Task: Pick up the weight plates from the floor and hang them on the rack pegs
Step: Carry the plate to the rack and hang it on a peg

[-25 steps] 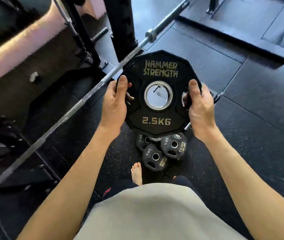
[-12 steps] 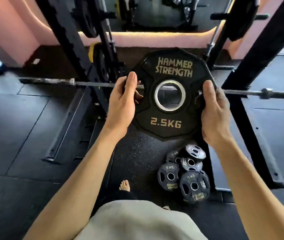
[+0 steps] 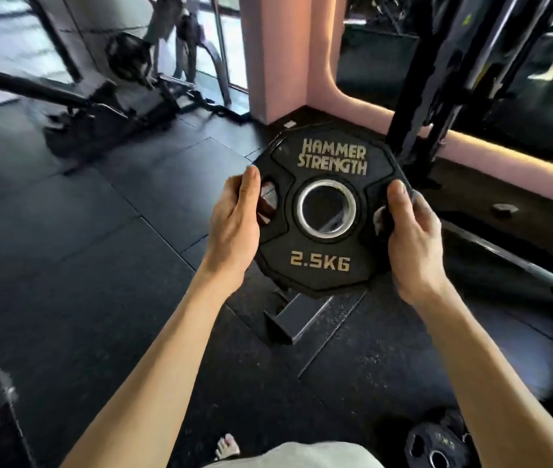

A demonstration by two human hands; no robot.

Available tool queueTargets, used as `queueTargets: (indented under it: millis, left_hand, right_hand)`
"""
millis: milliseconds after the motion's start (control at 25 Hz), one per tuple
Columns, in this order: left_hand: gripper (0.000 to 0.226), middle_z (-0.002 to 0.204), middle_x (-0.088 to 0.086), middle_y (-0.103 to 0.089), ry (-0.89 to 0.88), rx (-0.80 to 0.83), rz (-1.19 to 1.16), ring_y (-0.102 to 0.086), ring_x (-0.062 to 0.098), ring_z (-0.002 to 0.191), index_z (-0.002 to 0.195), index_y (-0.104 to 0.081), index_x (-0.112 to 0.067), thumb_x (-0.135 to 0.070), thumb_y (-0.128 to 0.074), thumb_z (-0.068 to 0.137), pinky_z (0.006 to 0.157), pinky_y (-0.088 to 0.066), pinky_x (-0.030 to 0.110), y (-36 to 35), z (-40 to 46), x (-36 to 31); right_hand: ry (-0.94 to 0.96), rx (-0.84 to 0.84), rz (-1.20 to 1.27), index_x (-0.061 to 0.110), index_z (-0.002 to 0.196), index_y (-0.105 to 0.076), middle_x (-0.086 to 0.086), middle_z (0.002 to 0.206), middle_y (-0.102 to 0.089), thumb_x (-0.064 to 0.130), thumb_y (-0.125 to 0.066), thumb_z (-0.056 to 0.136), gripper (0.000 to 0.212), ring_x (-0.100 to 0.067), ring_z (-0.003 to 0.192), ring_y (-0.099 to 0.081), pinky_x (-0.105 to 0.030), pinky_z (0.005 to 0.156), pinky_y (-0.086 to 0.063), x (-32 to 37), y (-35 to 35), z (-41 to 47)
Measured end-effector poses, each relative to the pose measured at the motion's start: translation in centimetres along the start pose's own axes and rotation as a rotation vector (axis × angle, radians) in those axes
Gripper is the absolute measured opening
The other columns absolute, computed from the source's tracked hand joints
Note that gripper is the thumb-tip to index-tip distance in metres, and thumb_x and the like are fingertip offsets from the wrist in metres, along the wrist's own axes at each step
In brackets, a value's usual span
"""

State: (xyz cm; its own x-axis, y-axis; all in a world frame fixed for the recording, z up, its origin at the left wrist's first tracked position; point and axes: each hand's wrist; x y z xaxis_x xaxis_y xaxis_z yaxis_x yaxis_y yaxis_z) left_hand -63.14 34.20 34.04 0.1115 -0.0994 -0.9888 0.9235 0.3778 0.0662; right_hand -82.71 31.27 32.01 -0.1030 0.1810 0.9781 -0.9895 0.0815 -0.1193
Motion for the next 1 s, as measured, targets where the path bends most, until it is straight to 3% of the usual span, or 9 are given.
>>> queueTargets:
  millis: [160,360,640,800,1000]
  left_hand:
    - [0.036,0.078,-0.003,-0.062,-0.021,-0.068,-0.002,-0.059,0.01,0.074,0.092,-0.057,-0.018,-0.046,-0.036,0.103,0.08,-0.051,0.036,12.8,5.5,0.7]
    - [0.034,0.068,-0.011,-0.056,-0.019,-0.166,0.025,-0.055,-0.001,0.062,0.089,-0.056,-0.024,-0.047,-0.034,0.102,0.069,-0.046,0.02,22.2,12.3,2.0]
    - [0.041,0.067,-0.009,-0.055,-0.014,-0.22,0.013,-0.053,-0.004,0.059,0.102,-0.058,-0.012,-0.046,-0.034,0.103,0.06,-0.046,0.012,30.0,27.8,6.1]
    - [0.041,0.069,-0.006,-0.054,-0.011,-0.219,0.034,-0.053,-0.003,0.059,0.103,-0.056,-0.012,-0.045,-0.033,0.103,0.06,-0.045,0.01,33.6,39.3,7.1]
    - [0.044,0.071,-0.006,-0.056,0.03,-0.197,0.023,-0.054,-0.003,0.061,0.105,-0.058,-0.014,-0.05,-0.033,0.101,0.061,-0.046,0.012,36.6,52.6,9.2]
  right_hand:
    - [0.0,0.087,0.002,0.02,0.074,-0.05,0.008,0.061,-0.051,0.036,-0.047,0.101,0.031,-0.005,0.055,-0.044,-0.019,0.054,-0.038,-0.9,-14.3,0.8]
    - [0.036,0.176,-0.047,0.022,0.068,-0.049,0.009,0.057,-0.052,0.036,-0.045,0.101,0.036,-0.008,0.057,-0.044,-0.027,0.061,-0.037,-2.5,-26.5,4.1]
    - [0.031,0.215,-0.064,0.025,0.074,-0.053,0.004,0.068,-0.054,0.053,-0.05,0.092,0.034,-0.013,0.066,-0.047,-0.034,0.068,-0.039,-7.4,-40.7,14.9]
    - [0.008,0.208,-0.066,0.03,0.075,-0.057,0.008,0.069,-0.056,0.053,-0.05,0.093,0.03,-0.008,0.065,-0.05,-0.031,0.067,-0.04,-9.2,-49.1,23.5]
    - [-0.001,0.192,-0.109,0.022,0.082,-0.055,0.008,0.067,-0.055,0.048,-0.047,0.097,0.031,-0.007,0.064,-0.05,-0.029,0.065,-0.042,-11.3,-57.7,32.9]
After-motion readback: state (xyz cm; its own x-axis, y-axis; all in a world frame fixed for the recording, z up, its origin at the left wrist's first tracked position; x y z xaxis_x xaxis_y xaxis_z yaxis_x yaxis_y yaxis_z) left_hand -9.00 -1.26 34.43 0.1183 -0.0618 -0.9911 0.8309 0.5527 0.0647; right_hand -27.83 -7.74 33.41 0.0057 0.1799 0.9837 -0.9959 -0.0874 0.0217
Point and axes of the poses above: each hand's wrist, its own z-axis towards the middle knuckle, its own y-axis out of the back of the hand, x = y × z
